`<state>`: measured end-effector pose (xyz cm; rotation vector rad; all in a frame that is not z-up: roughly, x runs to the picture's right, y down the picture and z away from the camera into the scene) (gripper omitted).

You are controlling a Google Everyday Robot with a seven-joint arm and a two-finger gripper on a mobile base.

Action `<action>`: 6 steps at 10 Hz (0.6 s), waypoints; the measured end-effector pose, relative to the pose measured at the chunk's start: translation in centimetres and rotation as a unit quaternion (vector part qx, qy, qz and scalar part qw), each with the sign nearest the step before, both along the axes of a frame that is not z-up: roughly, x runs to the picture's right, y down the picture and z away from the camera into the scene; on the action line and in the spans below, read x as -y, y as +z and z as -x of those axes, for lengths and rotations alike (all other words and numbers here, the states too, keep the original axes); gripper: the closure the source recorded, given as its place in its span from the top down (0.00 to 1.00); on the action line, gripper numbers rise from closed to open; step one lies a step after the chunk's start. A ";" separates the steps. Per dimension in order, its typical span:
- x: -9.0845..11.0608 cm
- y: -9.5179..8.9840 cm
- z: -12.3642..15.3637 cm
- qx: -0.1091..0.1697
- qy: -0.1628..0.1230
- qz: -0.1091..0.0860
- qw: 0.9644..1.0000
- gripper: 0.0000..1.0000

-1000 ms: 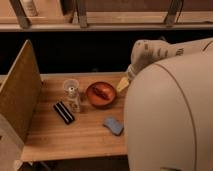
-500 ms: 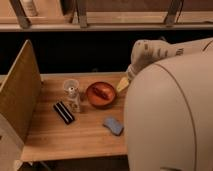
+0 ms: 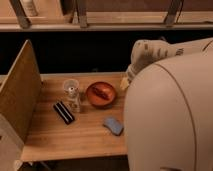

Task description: Knock the bottle over

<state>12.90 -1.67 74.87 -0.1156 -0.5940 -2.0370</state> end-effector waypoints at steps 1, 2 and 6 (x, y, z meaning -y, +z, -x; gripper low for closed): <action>0.0 0.0 0.0 0.000 0.000 0.000 1.000 0.30; 0.0 0.0 0.0 0.000 0.000 0.001 1.000 0.20; 0.0 0.0 0.0 0.000 0.000 0.000 1.000 0.00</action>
